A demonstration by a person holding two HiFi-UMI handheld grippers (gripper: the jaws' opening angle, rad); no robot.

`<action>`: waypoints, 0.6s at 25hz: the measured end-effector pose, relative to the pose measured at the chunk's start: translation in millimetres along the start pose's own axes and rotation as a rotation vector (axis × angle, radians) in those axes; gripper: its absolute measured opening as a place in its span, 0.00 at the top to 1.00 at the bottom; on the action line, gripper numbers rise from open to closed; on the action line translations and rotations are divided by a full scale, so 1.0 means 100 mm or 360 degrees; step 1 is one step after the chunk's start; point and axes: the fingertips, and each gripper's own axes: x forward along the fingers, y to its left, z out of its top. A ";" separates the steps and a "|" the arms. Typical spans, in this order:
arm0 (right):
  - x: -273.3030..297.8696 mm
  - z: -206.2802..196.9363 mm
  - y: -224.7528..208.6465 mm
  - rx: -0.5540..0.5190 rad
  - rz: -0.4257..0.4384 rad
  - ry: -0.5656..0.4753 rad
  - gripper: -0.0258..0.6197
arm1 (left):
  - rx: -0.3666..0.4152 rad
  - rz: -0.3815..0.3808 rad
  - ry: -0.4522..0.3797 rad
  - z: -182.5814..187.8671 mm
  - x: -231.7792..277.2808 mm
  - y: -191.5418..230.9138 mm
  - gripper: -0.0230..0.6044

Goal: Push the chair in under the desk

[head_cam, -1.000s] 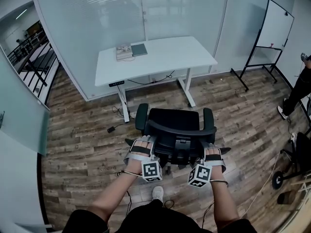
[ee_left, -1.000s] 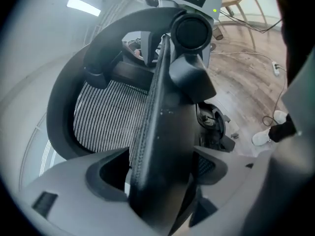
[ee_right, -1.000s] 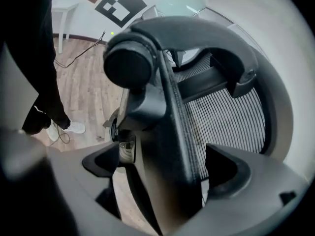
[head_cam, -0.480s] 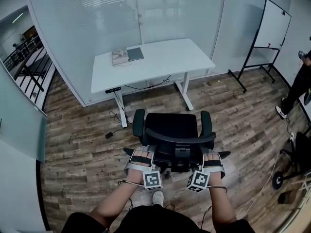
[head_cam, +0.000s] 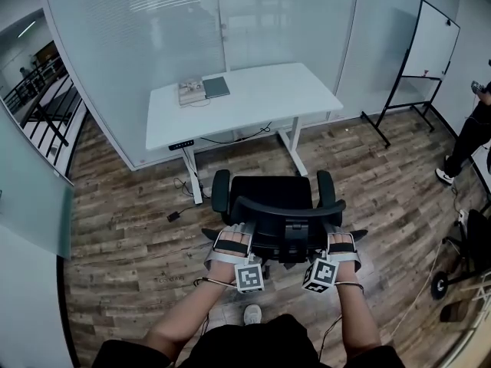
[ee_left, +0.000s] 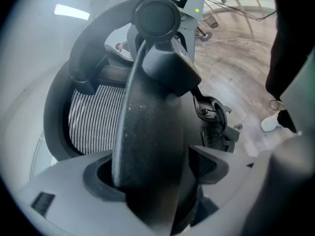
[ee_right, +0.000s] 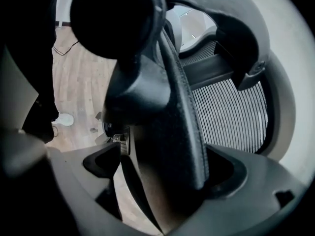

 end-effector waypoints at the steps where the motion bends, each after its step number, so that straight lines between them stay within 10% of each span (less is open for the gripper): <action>1: 0.03 0.01 -0.04 0.0003 -0.0017 -0.0004 0.16 | 0.0006 0.0008 0.0007 -0.02 0.03 0.04 0.33; 15: 0.47 0.12 -0.37 -0.0027 0.0021 -0.0032 0.16 | 0.0049 0.0066 0.0077 -0.24 0.44 0.37 0.33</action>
